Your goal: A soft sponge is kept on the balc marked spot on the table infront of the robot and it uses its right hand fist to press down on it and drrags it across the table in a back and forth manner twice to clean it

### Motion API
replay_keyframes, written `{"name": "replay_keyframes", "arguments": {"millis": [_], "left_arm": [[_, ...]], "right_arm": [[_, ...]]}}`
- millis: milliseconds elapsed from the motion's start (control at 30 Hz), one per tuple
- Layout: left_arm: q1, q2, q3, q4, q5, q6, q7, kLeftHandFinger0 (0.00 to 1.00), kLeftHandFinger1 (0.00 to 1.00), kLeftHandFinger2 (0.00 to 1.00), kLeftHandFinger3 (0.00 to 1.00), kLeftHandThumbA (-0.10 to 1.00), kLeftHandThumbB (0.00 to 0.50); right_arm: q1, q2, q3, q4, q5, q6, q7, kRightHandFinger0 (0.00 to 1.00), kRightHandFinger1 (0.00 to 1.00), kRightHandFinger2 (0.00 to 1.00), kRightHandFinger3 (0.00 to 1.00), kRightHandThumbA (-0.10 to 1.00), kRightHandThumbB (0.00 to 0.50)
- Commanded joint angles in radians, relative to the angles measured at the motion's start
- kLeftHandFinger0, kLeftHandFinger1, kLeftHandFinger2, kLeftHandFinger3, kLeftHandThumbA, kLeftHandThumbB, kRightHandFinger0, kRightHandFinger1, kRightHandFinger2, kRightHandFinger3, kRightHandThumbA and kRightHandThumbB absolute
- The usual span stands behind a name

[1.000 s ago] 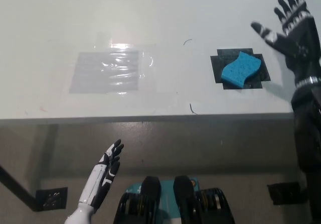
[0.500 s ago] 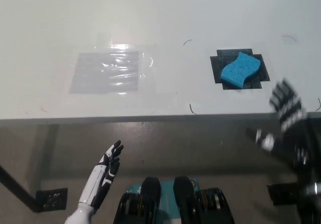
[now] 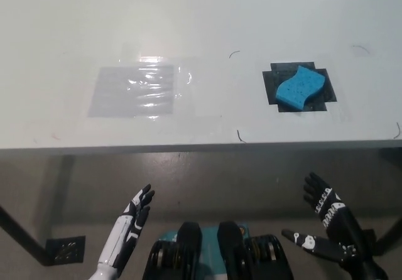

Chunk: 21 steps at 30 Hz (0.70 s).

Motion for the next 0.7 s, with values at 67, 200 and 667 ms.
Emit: {"name": "replay_keyframes", "arguments": {"millis": [67, 200, 667], "left_arm": [[0.000, -0.002, -0.005, -0.037, -0.011, -0.025, -0.005, 1.00, 1.00, 1.00, 1.00, 1.00, 0.136], [0.006, -0.004, -0.008, -0.039, -0.005, -0.026, -0.001, 1.00, 1.00, 1.00, 1.00, 1.00, 0.126], [0.005, -0.002, -0.013, -0.039, -0.004, -0.032, 0.001, 1.00, 1.00, 1.00, 1.00, 1.00, 0.102]], "right_arm": [[-0.026, -0.014, -0.015, -0.021, 0.013, -0.027, 0.037, 1.00, 1.00, 1.00, 1.00, 1.00, 0.132], [-0.015, -0.018, -0.013, -0.024, 0.014, -0.020, 0.043, 1.00, 1.00, 1.00, 1.00, 1.00, 0.119], [-0.020, -0.034, -0.005, -0.026, -0.006, -0.003, 0.057, 1.00, 1.00, 1.00, 1.00, 1.00, 0.109]]}}
